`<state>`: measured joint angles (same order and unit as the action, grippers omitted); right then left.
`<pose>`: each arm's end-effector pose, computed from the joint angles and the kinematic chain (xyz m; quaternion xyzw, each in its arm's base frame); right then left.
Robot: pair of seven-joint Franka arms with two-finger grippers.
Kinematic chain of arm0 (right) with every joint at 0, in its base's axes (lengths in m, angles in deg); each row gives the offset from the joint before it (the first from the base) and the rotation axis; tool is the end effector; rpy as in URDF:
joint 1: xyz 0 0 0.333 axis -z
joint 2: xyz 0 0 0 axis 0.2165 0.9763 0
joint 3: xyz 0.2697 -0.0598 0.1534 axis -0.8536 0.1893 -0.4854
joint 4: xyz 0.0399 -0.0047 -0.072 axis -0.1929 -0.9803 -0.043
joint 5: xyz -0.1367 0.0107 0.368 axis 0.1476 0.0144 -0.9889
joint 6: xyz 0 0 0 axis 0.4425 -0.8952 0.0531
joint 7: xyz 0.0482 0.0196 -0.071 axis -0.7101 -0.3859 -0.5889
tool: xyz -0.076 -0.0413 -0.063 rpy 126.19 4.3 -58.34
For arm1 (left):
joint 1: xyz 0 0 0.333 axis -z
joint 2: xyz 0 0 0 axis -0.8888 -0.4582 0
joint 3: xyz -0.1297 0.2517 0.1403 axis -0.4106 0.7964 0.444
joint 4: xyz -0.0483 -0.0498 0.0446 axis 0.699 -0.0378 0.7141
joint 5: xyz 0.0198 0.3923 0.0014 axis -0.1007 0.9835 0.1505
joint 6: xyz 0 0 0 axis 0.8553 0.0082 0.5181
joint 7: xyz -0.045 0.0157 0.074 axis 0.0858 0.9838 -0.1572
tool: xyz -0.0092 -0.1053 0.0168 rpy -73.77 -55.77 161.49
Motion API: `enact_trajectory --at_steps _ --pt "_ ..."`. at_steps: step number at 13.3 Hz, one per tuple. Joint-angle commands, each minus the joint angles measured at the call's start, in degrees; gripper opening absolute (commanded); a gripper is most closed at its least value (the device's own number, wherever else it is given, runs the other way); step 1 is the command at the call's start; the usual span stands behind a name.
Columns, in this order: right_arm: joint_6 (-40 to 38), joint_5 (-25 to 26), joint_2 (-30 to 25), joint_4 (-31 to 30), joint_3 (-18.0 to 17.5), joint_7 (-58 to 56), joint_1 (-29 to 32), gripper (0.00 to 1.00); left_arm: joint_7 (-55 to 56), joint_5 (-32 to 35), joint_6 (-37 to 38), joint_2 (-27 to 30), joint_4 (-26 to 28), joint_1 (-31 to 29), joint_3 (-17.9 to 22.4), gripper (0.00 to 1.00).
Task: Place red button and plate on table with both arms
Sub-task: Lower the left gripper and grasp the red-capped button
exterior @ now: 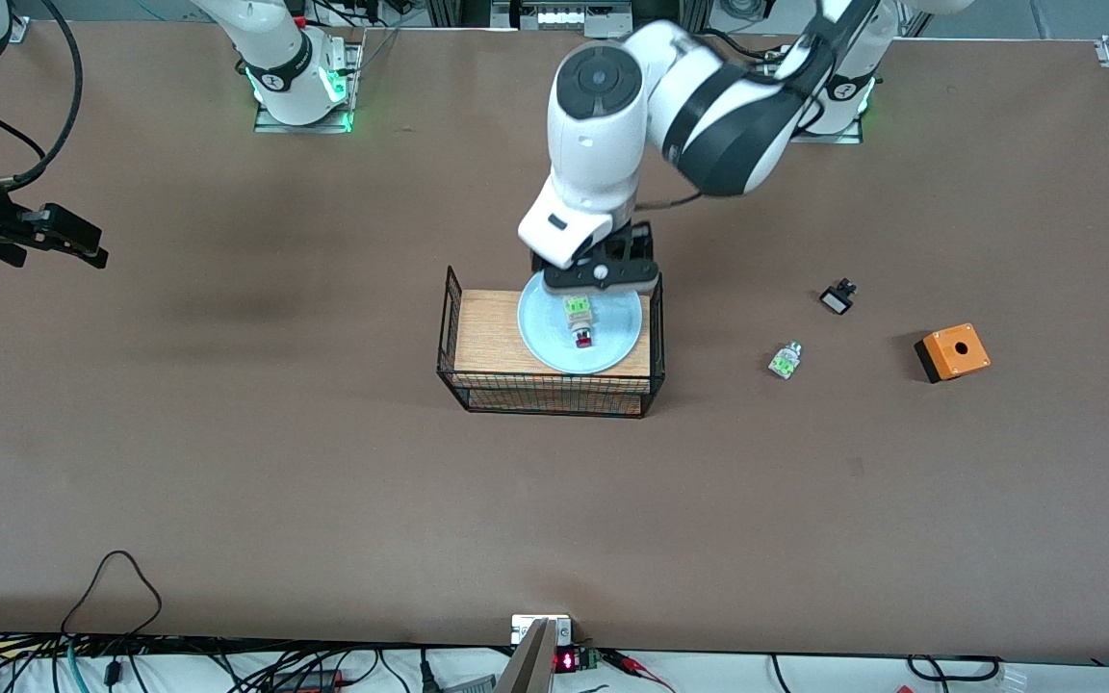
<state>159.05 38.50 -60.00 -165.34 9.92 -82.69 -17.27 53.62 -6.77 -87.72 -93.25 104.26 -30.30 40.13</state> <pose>0.5665 -0.0238 0.5743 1.0000 -0.0041 -0.0001 0.0070 0.5290 -0.4729 0.4359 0.9982 0.0554 0.0214 0.0071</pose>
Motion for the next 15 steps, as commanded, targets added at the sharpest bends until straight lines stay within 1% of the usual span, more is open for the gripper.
enact_trajectory --at_steps 1,3,4,6,7,9,10,11,13,14,15 --pt "-0.2 -0.3 0.5 0.5 0.0 0.5 0.1 1.00 0.1 1.6 -3.3 -2.6 -1.4 0.3 0.4 1.00" --pt "0.1 -0.2 0.6 0.6 0.0 0.6 -0.2 1.00 -0.1 1.6 -6.5 -3.9 1.0 0.1 0.5 0.98" --pt "0.1 -0.2 0.6 0.6 0.0 0.6 -0.2 1.00 0.1 1.7 -8.5 -4.1 3.1 0.1 0.5 0.96" --pt "0.1 -0.2 0.6 0.7 0.0 0.5 -0.2 1.00 0.2 1.7 -12.6 -3.9 7.5 -0.1 0.5 0.90" --pt "0.1 -0.2 0.5 0.7 0.0 0.5 -0.2 1.00 0.1 1.6 -12.9 -4.0 8.2 -0.2 0.5 0.75" --pt "0.0 -0.2 0.6 0.7 0.0 0.6 -0.2 1.00 0.1 1.6 -12.5 -3.6 8.9 -0.3 0.4 0.51" --pt "-0.4 -0.2 0.6 0.6 0.0 0.6 -0.2 1.00 0.2 1.6 -12.2 -3.5 8.9 -0.3 0.4 0.43" --pt "-0.2 -0.2 0.6 0.6 0.0 0.6 -0.2 1.00 0.4 1.6 -12.2 -3.3 8.8 -0.4 0.4 0.37" --pt "0.1 -0.4 0.6 0.7 0.0 0.6 0.0 1.00 0.9 1.5 -12.2 -2.6 8.6 -0.4 0.3 0.32" --pt "0.2 -0.4 0.6 0.7 0.0 0.6 0.0 1.00 0.9 1.4 -12.2 -2.1 8.3 -0.5 0.3 0.27" --pt "0.2 -0.4 0.6 0.7 0.0 0.6 0.0 1.00 0.6 1.4 -11.9 -0.9 8.3 -1.0 0.3 0.26"
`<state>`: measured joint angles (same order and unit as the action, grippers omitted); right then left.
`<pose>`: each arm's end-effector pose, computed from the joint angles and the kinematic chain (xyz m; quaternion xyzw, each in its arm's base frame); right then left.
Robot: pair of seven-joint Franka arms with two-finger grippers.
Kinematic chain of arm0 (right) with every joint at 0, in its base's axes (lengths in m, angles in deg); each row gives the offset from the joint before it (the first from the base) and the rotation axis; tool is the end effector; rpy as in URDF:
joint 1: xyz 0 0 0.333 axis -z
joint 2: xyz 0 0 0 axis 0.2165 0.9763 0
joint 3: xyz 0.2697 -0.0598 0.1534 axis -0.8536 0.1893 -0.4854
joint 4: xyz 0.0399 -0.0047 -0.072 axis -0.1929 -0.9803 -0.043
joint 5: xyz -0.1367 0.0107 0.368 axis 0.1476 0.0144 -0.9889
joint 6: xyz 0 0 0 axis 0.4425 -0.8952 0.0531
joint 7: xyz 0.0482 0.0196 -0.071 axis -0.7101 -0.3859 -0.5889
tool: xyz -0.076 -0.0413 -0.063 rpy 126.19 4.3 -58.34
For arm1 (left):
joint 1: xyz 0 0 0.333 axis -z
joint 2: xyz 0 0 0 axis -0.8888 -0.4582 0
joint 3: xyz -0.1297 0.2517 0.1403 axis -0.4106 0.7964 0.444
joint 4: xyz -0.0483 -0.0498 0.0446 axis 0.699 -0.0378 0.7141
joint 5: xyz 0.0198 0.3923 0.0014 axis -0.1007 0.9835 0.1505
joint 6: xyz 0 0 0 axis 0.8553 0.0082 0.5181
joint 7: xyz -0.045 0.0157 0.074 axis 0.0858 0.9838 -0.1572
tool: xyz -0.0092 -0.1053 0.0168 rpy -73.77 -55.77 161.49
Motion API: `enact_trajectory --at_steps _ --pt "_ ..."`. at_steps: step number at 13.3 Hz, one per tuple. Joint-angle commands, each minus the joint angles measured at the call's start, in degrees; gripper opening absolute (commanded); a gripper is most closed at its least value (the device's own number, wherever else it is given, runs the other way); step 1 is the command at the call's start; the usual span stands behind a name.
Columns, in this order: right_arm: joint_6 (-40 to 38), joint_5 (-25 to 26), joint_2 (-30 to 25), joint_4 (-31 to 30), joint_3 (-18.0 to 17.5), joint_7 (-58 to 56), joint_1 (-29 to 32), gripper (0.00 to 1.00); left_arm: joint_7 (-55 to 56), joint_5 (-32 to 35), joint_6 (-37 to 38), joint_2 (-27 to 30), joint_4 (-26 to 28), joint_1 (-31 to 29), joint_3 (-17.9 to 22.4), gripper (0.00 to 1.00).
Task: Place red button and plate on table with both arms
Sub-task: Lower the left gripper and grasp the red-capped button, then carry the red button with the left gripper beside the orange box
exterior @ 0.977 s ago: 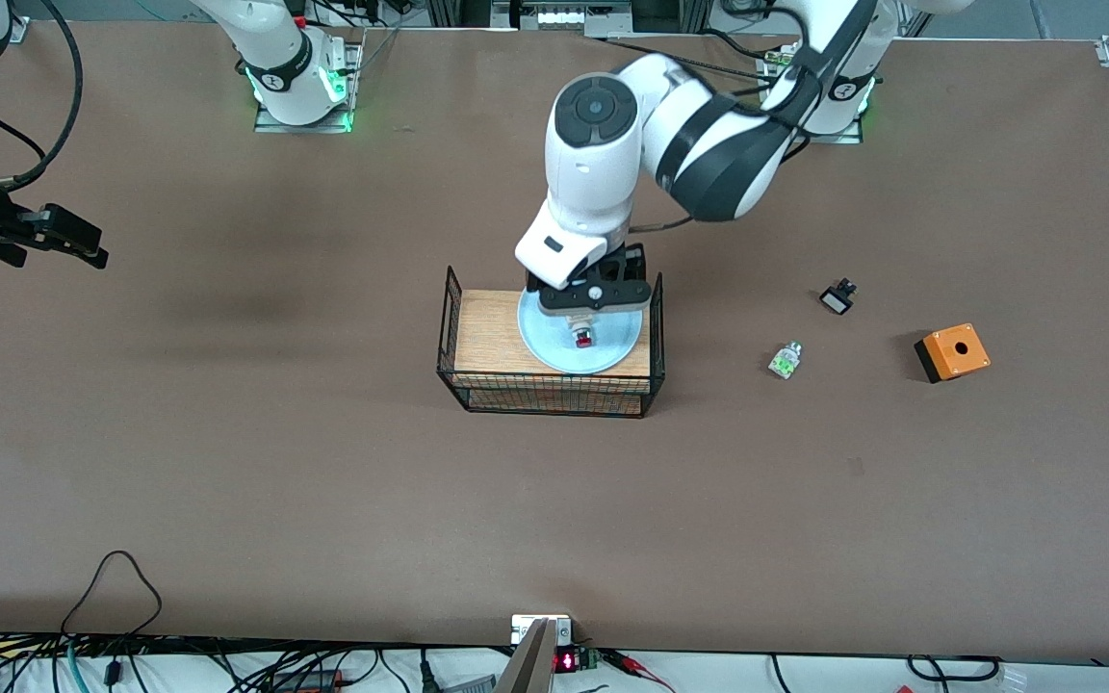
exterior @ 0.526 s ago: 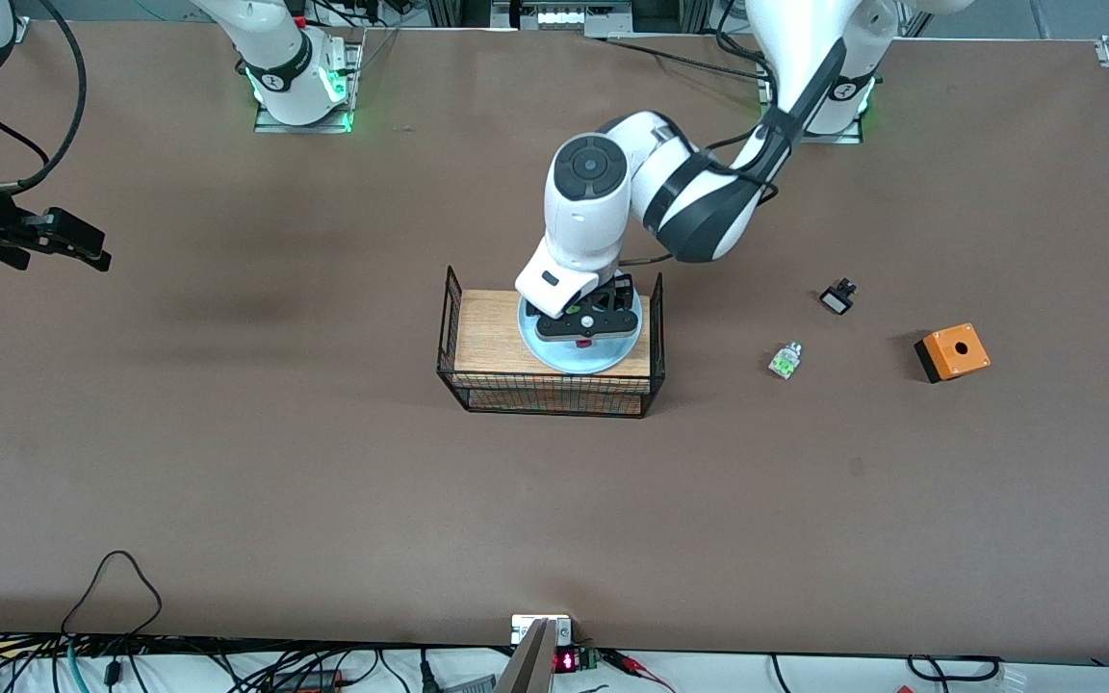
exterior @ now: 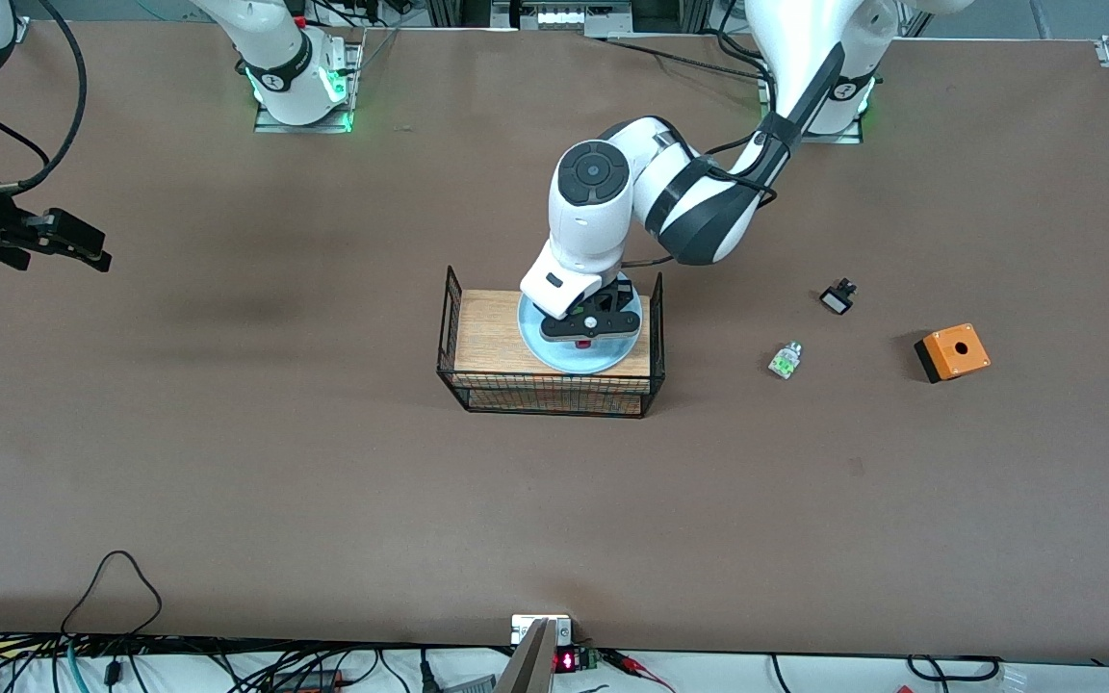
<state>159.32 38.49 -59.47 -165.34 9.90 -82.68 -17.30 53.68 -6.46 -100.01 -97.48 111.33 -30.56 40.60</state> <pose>0.5692 -0.0231 0.5695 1.0000 -0.0037 -0.0023 0.0074 0.5333 -0.4758 0.3447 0.9982 0.0522 0.0221 0.0192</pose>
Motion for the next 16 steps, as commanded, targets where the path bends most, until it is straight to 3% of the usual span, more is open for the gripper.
enact_trajectory --at_steps 1,5,7,10,12,14,16 --pt "-0.1 -0.4 0.1 0.7 0.0 0.6 0.1 1.00 0.5 0.8 1.9 4.9 1.0 -1.4 -0.2 0.26" --pt "0.0 -0.5 0.6 0.7 0.1 0.7 0.0 1.00 -0.4 0.6 14.4 13.0 -1.2 -4.8 -0.2 0.26" --pt "-0.4 -1.7 0.5 0.7 0.1 2.4 -0.1 1.00 -10.0 0.3 16.9 15.0 -0.1 -9.1 0.4 0.26" --pt "-0.5 -7.5 0.5 0.7 -0.3 14.8 -2.1 1.00 -23.3 0.4 17.0 15.9 3.2 -13.8 4.0 0.26" --pt "0.0 -8.8 0.5 0.8 -0.3 22.2 -7.8 1.00 -30.2 0.4 14.6 15.1 8.0 -17.6 5.6 0.26" --pt "0.3 -8.9 1.3 1.1 -0.3 30.6 -14.7 1.00 -31.9 0.6 6.5 13.1 12.6 -18.4 7.6 0.26" --pt "0.4 -8.5 4.3 3.3 -0.2 36.4 -21.6 1.00 -37.5 1.0 1.3 8.8 13.0 -21.3 7.8 0.27"
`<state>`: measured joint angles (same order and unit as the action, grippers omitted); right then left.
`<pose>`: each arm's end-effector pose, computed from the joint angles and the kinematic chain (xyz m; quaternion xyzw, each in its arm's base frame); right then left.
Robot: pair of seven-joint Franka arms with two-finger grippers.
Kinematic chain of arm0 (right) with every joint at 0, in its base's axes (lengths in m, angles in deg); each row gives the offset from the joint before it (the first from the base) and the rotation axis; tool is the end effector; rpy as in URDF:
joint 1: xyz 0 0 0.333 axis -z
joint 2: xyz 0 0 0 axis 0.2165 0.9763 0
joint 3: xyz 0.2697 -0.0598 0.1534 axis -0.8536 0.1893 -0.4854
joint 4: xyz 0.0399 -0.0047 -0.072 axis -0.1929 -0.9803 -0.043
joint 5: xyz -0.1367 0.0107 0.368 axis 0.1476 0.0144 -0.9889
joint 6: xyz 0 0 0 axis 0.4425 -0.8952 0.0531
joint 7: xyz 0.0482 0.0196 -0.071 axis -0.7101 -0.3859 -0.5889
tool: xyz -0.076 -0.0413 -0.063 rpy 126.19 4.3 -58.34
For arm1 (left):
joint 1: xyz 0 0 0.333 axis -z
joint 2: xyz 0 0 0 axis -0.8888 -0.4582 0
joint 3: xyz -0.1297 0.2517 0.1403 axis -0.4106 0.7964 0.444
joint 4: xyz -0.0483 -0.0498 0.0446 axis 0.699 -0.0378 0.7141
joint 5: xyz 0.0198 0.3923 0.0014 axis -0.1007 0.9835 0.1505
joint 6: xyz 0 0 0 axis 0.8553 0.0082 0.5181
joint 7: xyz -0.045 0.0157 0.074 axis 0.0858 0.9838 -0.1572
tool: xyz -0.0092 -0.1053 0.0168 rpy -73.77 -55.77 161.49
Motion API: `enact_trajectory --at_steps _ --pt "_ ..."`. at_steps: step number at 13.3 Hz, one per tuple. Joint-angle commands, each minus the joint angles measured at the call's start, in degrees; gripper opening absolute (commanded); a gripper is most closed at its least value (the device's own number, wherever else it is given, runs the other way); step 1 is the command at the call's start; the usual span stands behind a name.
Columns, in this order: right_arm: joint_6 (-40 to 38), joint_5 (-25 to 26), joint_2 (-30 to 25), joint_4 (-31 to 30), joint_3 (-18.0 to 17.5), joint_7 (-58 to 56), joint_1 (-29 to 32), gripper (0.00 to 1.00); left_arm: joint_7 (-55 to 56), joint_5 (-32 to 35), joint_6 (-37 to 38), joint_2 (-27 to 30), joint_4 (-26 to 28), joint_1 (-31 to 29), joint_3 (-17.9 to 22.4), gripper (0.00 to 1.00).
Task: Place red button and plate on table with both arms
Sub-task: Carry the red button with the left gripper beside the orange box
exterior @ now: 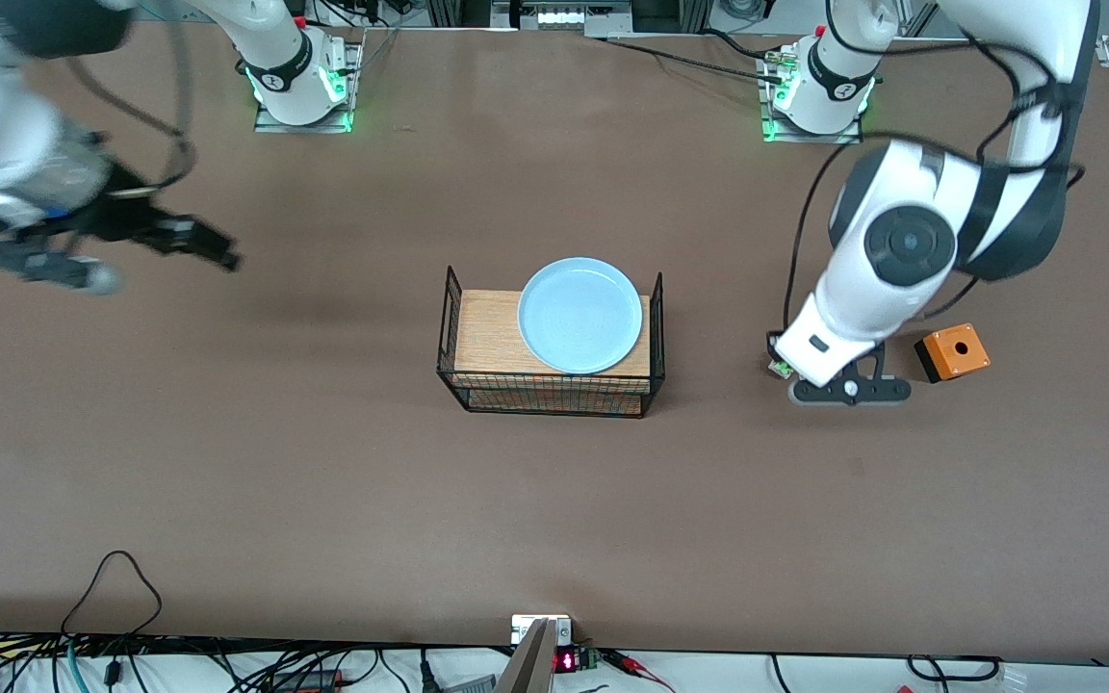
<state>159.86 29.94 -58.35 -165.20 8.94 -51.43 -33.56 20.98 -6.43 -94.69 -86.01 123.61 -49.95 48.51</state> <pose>0.5525 0.1618 0.5612 -0.9885 0.1362 0.0302 0.0585 0.6286 -0.1798 0.3681 -0.9983 0.0098 0.0136 0.0564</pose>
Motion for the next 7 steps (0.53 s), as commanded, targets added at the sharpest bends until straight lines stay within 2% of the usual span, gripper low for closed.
enact_trajectory --at_steps 1,3,5,7 --pt "-0.1 -0.3 4.9 5.2 0.7 9.3 -7.7 1.00 -8.6 1.0 -7.5 -4.7 0.8 -4.2 -0.1 0.27" --pt "0.1 -0.4 8.0 7.0 0.7 19.6 -13.0 1.00 -15.4 1.0 -11.2 -9.1 0.8 -7.1 -0.1 0.28" --pt "2.6 -0.4 11.9 10.6 0.7 30.4 -16.9 1.00 -15.9 1.0 -14.9 -13.3 1.3 -8.1 -0.1 0.29" --pt "5.3 -0.5 14.7 12.2 0.7 39.5 -19.4 1.00 -15.9 1.0 -19.7 -14.8 4.0 -8.9 0.1 0.29"
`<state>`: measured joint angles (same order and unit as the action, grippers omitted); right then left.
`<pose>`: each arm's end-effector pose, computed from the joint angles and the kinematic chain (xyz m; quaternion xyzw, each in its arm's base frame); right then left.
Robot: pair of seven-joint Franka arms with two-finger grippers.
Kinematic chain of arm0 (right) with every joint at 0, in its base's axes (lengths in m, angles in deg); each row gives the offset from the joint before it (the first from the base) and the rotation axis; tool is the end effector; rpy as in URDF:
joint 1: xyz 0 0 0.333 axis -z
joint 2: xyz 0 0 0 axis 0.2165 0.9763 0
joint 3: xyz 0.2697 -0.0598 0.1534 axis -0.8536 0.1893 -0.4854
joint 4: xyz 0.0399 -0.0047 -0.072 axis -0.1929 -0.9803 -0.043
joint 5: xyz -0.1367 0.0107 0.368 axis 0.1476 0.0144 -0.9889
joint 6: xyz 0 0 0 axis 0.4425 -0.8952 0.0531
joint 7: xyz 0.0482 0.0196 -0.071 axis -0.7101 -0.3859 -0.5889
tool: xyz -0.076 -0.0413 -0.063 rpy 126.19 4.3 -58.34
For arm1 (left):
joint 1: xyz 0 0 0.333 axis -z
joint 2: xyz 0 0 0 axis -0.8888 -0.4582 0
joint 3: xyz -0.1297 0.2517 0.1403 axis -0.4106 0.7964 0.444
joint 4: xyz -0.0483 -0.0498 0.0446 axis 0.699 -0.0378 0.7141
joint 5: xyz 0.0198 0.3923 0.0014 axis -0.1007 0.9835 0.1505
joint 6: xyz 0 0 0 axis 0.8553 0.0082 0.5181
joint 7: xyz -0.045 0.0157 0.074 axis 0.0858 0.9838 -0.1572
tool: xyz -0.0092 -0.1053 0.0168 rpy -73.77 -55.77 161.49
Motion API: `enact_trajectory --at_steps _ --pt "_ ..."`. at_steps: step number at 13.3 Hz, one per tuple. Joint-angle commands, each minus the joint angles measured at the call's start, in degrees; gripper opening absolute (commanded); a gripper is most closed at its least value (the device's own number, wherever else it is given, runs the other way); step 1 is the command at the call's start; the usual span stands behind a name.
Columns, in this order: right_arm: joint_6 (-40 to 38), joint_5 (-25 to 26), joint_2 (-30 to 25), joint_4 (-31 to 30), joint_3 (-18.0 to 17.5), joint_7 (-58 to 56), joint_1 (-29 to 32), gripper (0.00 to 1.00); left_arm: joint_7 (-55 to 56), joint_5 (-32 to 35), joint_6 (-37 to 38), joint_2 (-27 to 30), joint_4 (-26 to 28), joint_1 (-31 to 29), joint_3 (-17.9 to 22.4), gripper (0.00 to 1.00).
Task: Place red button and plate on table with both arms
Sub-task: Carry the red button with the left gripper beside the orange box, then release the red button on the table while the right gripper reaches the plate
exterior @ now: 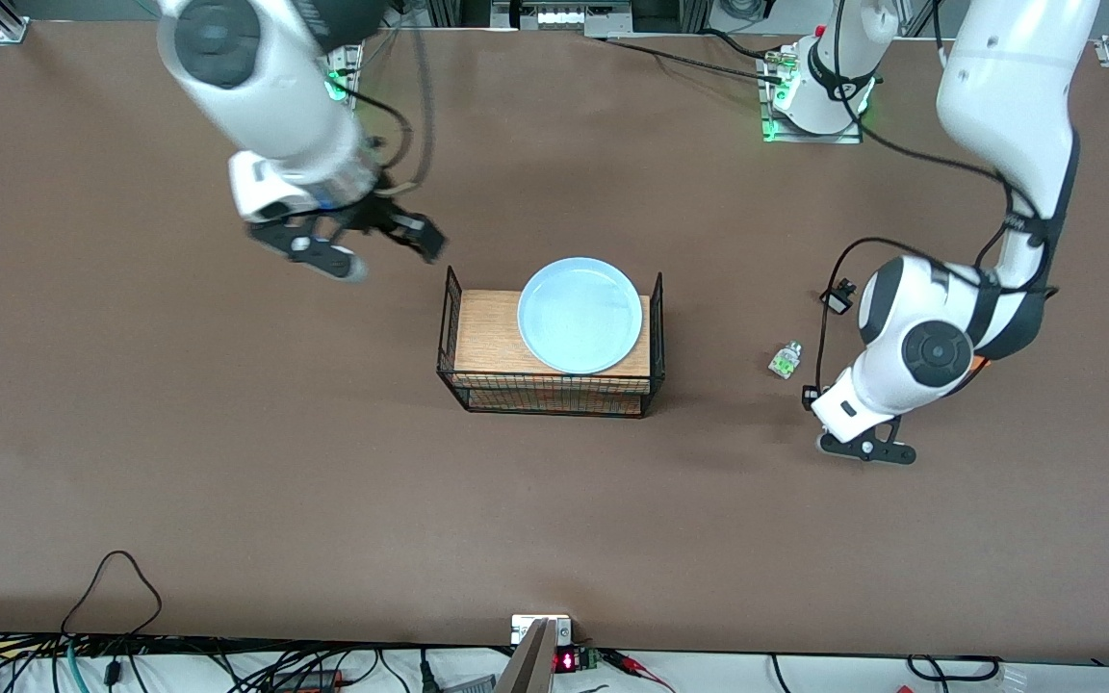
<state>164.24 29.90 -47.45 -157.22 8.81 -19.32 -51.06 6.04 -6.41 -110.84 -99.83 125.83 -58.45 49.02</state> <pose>0.5262 0.3576 0.5198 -0.9633 0.2626 0.0356 0.0431 0.6587 -0.0867 0.2143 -0.9963 0.0745 0.0255 0.0355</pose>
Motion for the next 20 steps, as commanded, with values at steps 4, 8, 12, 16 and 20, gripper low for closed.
enact_trajectory --at_steps 4,8,12,16,20 --pt "6.8 -0.6 7.8 4.4 0.8 17.1 -3.8 1.00 -0.3 1.0 -4.8 -1.0 3.0 -0.5 1.0 0.77" --pt "10.8 -0.4 11.6 4.4 0.9 23.0 -7.5 1.00 0.1 0.4 3.9 7.3 1.8 -0.4 0.6 1.00" --pt "10.8 -0.4 13.0 4.4 1.0 22.5 -7.5 1.00 -0.2 0.3 20.9 18.5 -3.1 -2.4 -2.5 1.00" --pt "11.1 -0.3 15.7 4.4 1.0 23.0 -7.4 1.00 0.0 -2.4 34.8 26.6 -8.0 -3.0 -3.2 1.00" --pt "14.8 -0.5 17.1 3.7 1.0 22.9 -7.7 1.00 -0.7 -3.2 38.5 32.8 -8.2 -3.5 -2.6 1.00"
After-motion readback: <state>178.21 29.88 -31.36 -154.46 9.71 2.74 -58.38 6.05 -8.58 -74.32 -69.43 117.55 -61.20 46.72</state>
